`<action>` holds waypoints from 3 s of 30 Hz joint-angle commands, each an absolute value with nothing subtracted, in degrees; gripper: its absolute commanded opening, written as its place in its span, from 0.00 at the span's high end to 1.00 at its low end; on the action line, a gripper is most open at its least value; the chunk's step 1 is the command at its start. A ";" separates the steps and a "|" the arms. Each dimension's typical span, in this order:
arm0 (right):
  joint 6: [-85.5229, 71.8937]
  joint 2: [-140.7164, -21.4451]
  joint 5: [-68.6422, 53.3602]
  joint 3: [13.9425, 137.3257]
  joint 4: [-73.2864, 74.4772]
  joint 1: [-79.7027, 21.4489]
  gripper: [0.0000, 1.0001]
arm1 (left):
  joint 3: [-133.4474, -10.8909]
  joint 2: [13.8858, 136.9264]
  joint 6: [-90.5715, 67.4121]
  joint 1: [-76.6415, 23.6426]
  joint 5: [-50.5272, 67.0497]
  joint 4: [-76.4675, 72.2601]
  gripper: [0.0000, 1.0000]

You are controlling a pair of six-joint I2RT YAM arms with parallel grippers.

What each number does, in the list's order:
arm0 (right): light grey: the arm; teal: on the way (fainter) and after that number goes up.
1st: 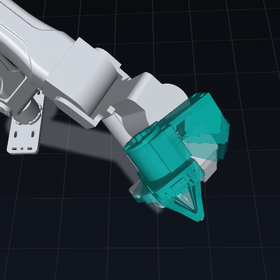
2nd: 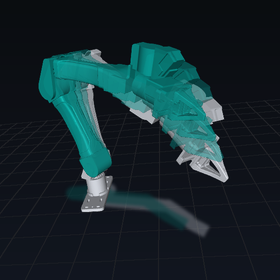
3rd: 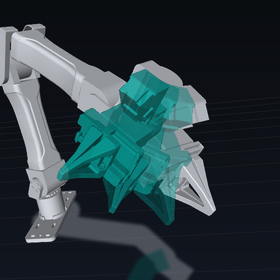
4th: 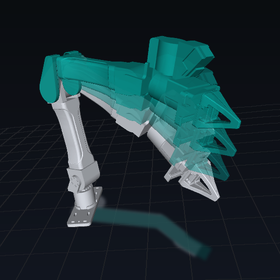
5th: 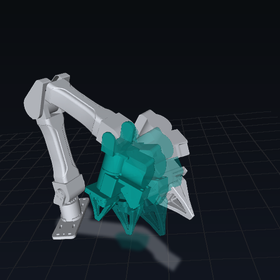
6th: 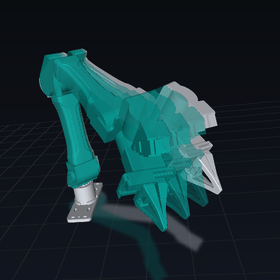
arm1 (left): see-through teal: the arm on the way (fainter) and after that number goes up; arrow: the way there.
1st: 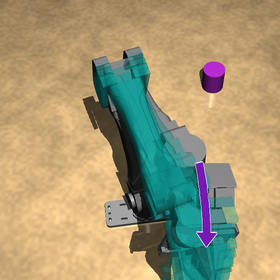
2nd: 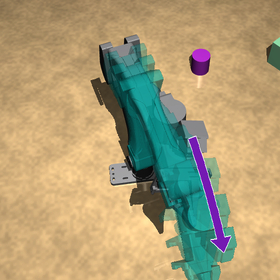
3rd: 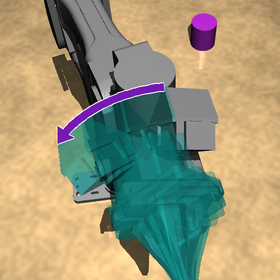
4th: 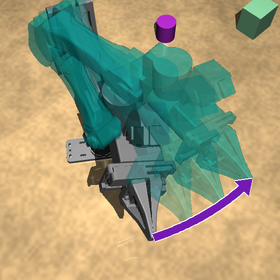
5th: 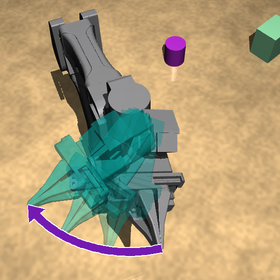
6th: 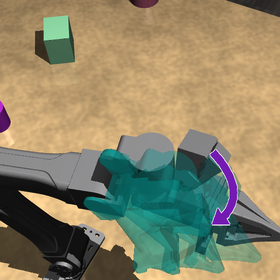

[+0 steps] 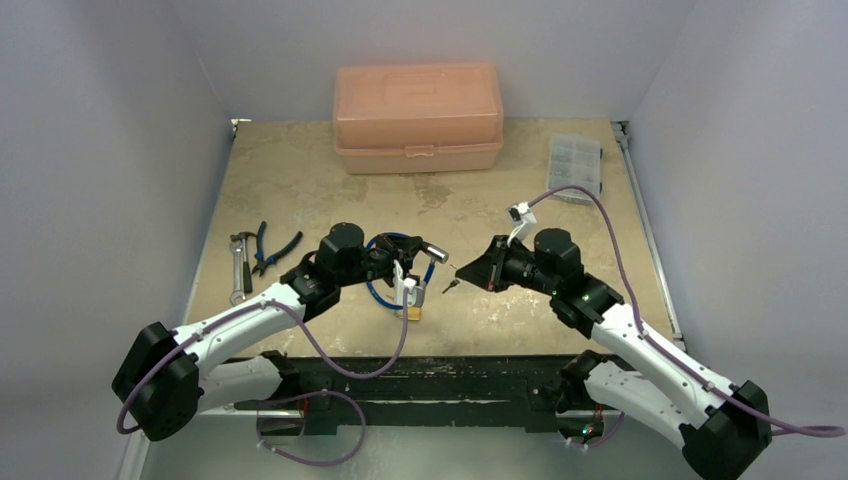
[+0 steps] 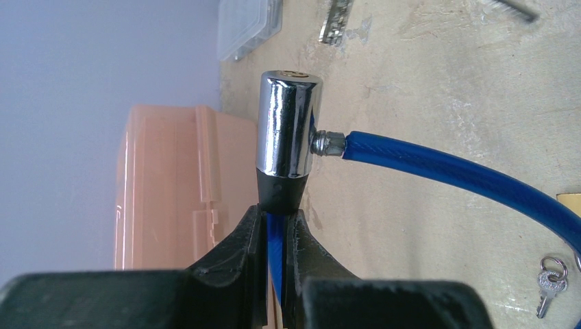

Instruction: Unlock with the key

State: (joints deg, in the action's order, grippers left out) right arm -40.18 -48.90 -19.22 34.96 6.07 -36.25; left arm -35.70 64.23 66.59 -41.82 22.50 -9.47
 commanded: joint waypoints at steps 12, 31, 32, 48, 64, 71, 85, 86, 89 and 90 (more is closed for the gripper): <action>-40.69 -49.49 -24.83 34.35 0.30 -33.57 1.00 | -35.55 62.94 65.79 -42.10 23.88 -14.16 1.00; -41.22 -51.76 -24.01 35.31 -1.83 -33.35 1.00 | -35.42 62.41 66.70 -42.17 24.01 -13.11 1.00; -41.22 -51.69 -23.93 35.33 -1.76 -33.36 1.00 | -35.42 62.41 66.78 -42.11 24.07 -13.02 1.00; -40.84 -50.89 -23.55 36.10 -1.01 -32.92 1.00 | -35.27 62.51 67.23 -42.10 23.81 -12.84 1.00; -40.87 -51.19 -24.08 36.38 -1.84 -32.86 1.00 | -35.16 62.63 67.43 -42.15 23.65 -12.68 1.00; -41.22 -51.71 -24.65 36.36 -3.28 -32.85 1.00 | -35.09 62.77 67.76 -42.16 23.46 -12.56 1.00; -41.28 -52.68 -24.81 35.85 -3.75 -32.87 1.00 | -34.70 62.55 66.96 -42.15 23.22 -13.95 1.00; -41.11 -52.43 -24.56 35.81 -3.50 -32.84 1.00 | -34.64 62.53 66.93 -42.11 23.21 -14.00 1.00; -41.05 -52.19 -24.43 35.53 -3.38 -32.78 1.00 | -34.71 62.49 66.96 -42.14 23.12 -13.98 1.00; -41.04 -52.27 -24.43 35.50 -3.38 -32.76 1.00 | -34.64 62.45 66.97 -42.13 23.25 -13.98 1.00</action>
State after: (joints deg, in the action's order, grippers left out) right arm -41.17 -53.10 -24.05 33.85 -1.74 -32.99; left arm -34.79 64.05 67.07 -41.82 22.11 -10.28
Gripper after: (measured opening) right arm 0.041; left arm 0.071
